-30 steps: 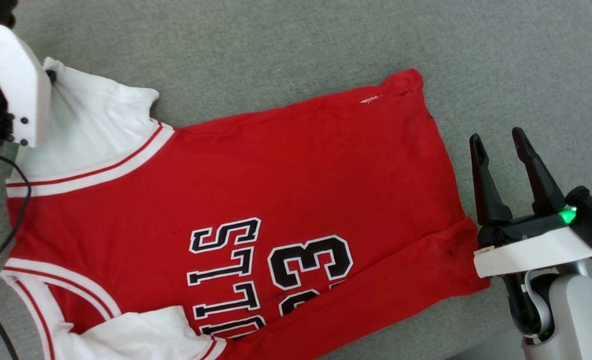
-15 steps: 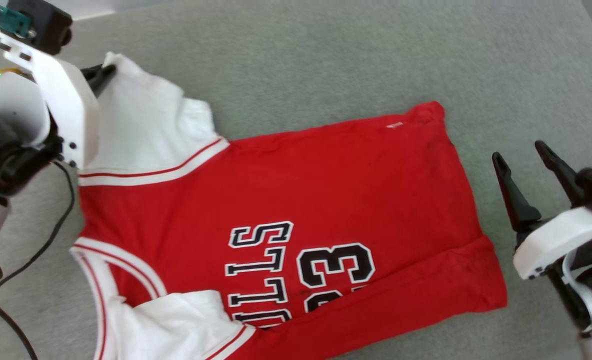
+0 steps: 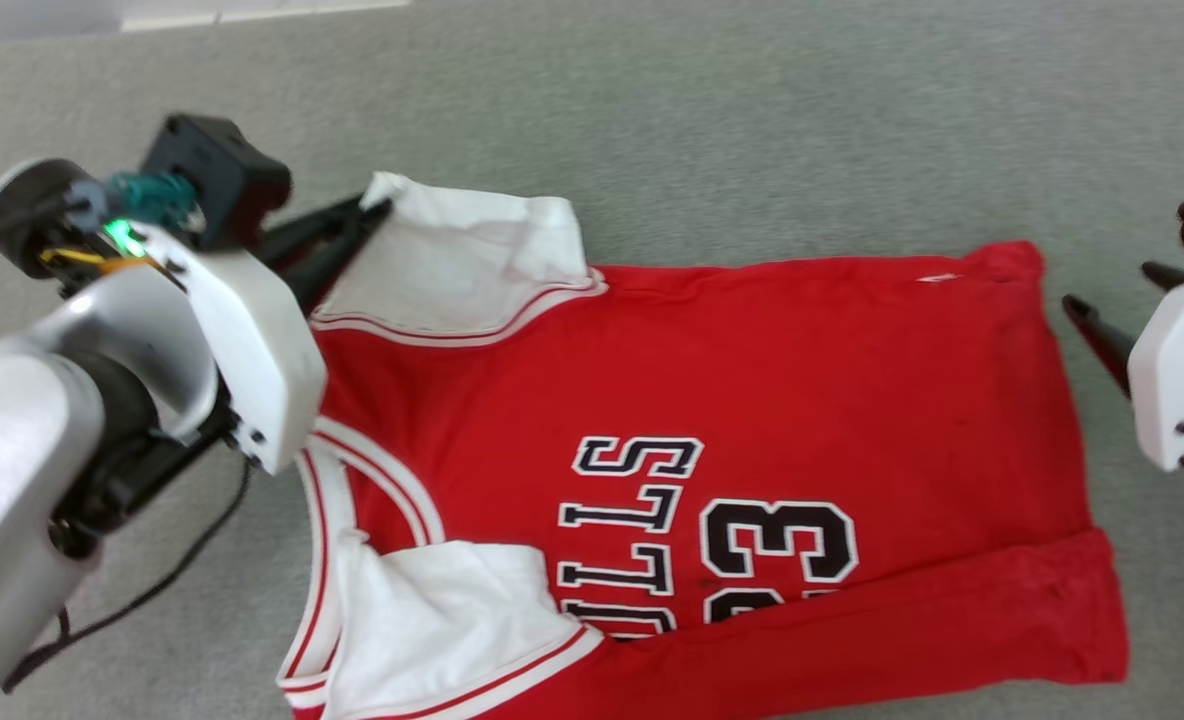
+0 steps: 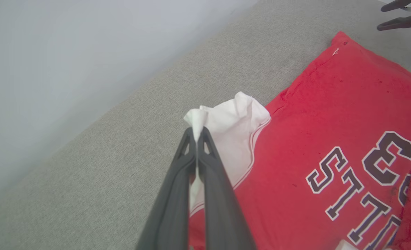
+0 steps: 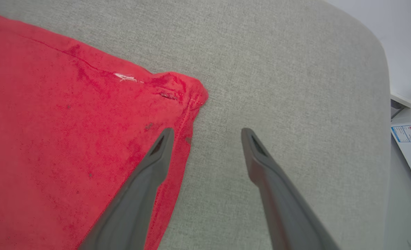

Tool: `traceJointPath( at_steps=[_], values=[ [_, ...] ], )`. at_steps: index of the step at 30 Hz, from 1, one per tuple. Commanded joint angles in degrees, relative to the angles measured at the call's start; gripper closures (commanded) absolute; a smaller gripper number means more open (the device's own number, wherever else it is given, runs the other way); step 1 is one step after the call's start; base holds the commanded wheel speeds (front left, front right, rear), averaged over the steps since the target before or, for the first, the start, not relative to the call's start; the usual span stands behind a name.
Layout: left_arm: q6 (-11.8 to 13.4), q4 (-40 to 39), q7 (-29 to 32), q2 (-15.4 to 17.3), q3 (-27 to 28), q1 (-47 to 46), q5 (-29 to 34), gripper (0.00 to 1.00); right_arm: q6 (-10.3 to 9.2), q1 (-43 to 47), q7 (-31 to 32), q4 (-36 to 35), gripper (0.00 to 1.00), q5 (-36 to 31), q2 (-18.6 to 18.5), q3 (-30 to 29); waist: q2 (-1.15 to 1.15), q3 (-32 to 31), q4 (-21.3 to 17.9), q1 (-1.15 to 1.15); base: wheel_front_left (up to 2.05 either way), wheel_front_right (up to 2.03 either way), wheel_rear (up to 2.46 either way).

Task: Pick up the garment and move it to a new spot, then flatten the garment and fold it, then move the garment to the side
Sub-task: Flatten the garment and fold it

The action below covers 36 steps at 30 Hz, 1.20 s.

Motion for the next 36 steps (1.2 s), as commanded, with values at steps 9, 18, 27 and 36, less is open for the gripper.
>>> traceJointPath(
  at_steps=[9,18,27,36],
  values=[
    [2.14,-7.52,-1.58,-1.12,-1.59,2.78,2.25,1.00,-0.04,-9.46,2.66,9.97,0.00,1.33,-2.48,7.32,0.00,3.39,5.46,0.00,0.00,0.00,0.00],
    [1.90,-8.00,-3.09,-3.08,-2.67,2.64,2.98,1.00,-0.03,-9.99,2.15,19.17,0.00,1.76,-2.06,15.68,0.00,4.33,8.12,0.00,0.00,0.00,0.00],
    [2.66,-4.94,-5.34,-2.77,-3.06,4.80,3.74,1.00,-0.04,-10.58,-2.48,24.35,1.00,5.05,-1.01,16.08,0.00,1.30,7.58,0.00,0.00,0.00,0.00],
    [5.54,-3.65,-8.98,-0.72,-2.13,12.05,1.56,1.00,-0.04,-7.32,-10.08,21.34,1.00,9.41,-2.49,13.19,0.00,-7.45,5.70,0.00,0.00,0.00,0.00]
  ],
)
